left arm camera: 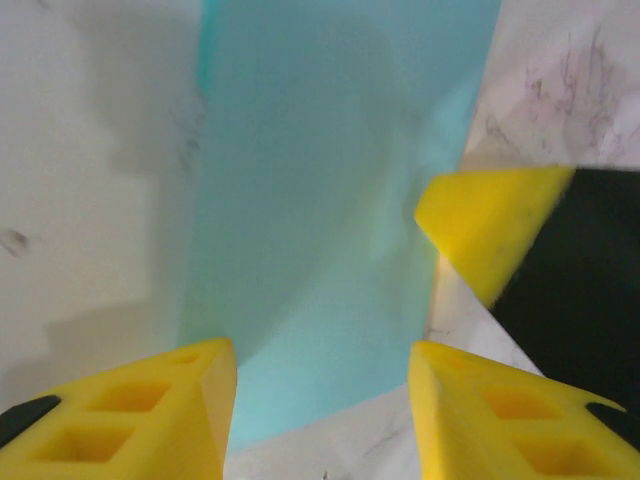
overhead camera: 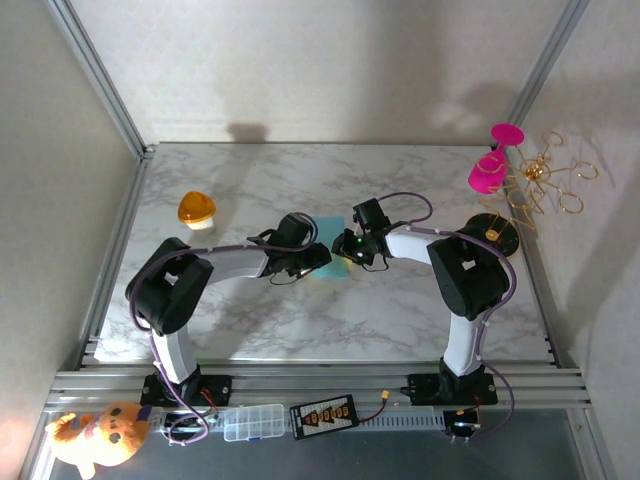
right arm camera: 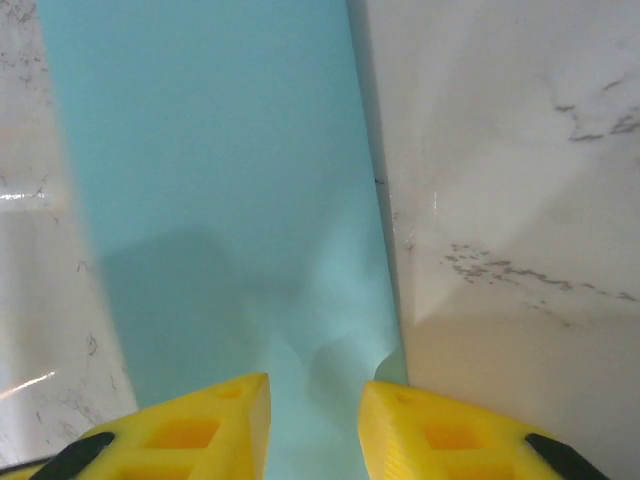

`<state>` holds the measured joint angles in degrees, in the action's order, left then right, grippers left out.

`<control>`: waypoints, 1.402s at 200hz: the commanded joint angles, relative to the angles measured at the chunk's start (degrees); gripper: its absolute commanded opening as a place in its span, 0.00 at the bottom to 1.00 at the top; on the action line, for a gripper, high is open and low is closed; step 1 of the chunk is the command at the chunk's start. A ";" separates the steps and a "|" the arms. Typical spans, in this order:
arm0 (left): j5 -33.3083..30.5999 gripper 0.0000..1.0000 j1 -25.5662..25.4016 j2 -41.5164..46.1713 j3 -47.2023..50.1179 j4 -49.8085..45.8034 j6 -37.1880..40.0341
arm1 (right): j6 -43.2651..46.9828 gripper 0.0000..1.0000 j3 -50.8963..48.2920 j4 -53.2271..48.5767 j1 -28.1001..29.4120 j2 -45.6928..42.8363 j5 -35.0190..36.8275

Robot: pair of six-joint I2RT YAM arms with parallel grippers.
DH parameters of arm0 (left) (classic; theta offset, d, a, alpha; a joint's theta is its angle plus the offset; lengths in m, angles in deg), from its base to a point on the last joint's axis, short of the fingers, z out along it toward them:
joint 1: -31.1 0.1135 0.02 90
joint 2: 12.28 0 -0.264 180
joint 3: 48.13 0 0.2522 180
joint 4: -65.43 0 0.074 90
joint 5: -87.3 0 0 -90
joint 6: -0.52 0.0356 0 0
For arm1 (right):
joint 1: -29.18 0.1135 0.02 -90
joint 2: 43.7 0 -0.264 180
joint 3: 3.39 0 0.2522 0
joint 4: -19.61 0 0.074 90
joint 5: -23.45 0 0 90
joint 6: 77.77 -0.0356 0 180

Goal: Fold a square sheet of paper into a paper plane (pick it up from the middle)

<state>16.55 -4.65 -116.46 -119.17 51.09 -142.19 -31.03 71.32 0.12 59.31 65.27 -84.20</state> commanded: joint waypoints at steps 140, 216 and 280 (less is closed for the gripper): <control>-1.39 0.44 1.28 1.93 1.65 -5.56 1.84 | 0.87 0.33 -2.68 -6.12 0.29 5.73 3.22; 2.23 0.40 0.33 0.94 2.82 -1.89 0.30 | 1.23 0.33 -2.04 -6.66 0.32 6.07 3.15; 4.48 0.40 0.80 0.87 1.91 0.57 1.29 | 1.20 0.33 -2.11 -6.28 0.28 6.06 2.87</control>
<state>19.21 -3.76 -115.52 -116.68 49.93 -141.14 -30.62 71.60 0.09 59.31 65.64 -84.40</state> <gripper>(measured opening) 0.401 0.328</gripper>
